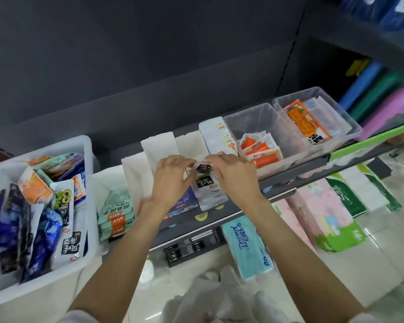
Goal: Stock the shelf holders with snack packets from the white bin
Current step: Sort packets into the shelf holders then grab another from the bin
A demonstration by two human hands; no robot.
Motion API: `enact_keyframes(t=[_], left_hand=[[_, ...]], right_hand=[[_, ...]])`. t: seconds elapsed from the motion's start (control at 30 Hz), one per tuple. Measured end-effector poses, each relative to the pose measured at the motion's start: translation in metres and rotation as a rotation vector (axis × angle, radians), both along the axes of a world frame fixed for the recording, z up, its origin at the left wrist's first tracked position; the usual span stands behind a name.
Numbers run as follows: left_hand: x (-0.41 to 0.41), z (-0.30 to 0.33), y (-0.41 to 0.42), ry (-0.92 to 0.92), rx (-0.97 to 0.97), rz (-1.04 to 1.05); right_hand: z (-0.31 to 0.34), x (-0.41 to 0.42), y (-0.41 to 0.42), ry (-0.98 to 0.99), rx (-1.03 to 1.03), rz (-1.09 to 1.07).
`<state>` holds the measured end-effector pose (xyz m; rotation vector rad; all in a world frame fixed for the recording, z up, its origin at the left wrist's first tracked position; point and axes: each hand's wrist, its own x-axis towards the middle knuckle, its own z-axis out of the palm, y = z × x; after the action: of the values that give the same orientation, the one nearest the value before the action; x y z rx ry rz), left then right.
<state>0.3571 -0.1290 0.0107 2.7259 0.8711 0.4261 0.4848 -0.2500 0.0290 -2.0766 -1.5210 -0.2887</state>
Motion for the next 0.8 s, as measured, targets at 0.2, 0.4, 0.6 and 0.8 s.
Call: enact_keyframes(t=[0.2,0.4,0.6,0.8], left_hand=[[-0.008,-0.004,-0.007,0.03,-0.006,-0.047],[-0.01,0.004,-0.016,0.381,-0.117,-0.148],[-0.061,0.026,-0.028,-0.05,-0.16,0.03],[-0.157,0.026,-0.032,-0.302,-0.257,0.42]], right_hand=[[-0.029,-0.003,0.006,-0.036,-0.251,0.243],[-0.034,-0.001,-0.007,0.129,-0.239,0.212],[0.001,-0.022,-0.011,0.408,0.008,0.151],[0.023,-0.096,0.03,0.145,-0.104,0.32]])
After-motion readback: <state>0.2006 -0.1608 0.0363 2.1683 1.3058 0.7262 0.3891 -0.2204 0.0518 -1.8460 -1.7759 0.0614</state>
